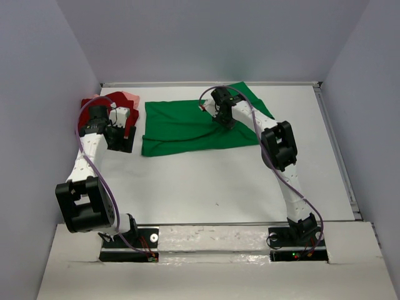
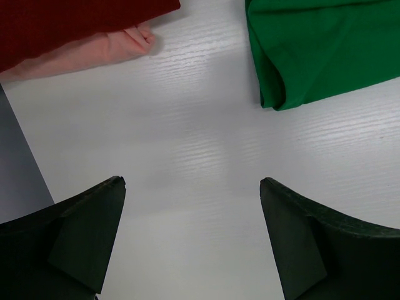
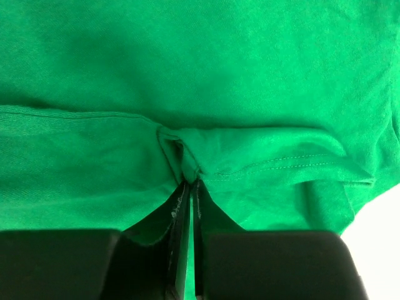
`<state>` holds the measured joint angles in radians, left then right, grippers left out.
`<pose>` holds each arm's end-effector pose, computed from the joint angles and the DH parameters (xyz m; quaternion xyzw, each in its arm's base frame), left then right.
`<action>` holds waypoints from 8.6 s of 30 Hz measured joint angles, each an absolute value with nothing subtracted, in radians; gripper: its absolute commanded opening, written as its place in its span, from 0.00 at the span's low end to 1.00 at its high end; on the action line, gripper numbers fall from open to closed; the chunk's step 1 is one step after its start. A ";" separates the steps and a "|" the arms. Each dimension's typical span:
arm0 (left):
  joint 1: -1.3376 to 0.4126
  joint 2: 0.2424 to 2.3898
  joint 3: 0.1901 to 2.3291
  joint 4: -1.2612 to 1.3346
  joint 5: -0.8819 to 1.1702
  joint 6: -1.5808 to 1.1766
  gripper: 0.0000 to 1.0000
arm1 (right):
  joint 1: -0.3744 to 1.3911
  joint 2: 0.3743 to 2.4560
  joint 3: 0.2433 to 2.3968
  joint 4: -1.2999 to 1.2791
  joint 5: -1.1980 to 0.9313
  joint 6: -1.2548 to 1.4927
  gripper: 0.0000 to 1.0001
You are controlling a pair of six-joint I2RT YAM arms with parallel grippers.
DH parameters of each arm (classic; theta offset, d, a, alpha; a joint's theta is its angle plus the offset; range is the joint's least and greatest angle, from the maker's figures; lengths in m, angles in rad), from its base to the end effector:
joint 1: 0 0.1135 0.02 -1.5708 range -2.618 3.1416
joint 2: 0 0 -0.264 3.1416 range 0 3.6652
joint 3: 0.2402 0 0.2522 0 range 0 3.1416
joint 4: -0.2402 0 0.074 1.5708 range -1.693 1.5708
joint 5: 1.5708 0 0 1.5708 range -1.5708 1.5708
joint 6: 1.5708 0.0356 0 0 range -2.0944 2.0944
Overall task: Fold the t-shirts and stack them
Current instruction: Fold the tshirt
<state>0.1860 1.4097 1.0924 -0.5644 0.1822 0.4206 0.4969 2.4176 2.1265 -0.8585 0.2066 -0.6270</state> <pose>0.2945 0.0488 0.2705 0.1402 0.9273 0.0187 0.3466 0.4555 0.2387 0.1762 -0.5000 0.8346 -0.1141 0.2009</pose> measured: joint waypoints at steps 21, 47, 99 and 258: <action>0.186 1.410 1.092 -0.564 0.182 0.420 0.99 | 0.497 2.418 2.127 -0.836 0.242 -0.639 0.00; 0.186 1.409 1.077 -0.557 0.175 0.420 0.99 | 0.494 2.418 2.131 -0.624 0.291 -0.753 0.00; 0.186 1.407 1.072 -0.558 0.184 0.417 0.99 | 0.537 2.460 2.138 -0.475 0.287 -0.936 0.52; -0.087 2.055 1.831 -0.523 0.273 0.358 0.99 | 0.144 2.303 2.167 -0.699 0.161 -0.332 0.54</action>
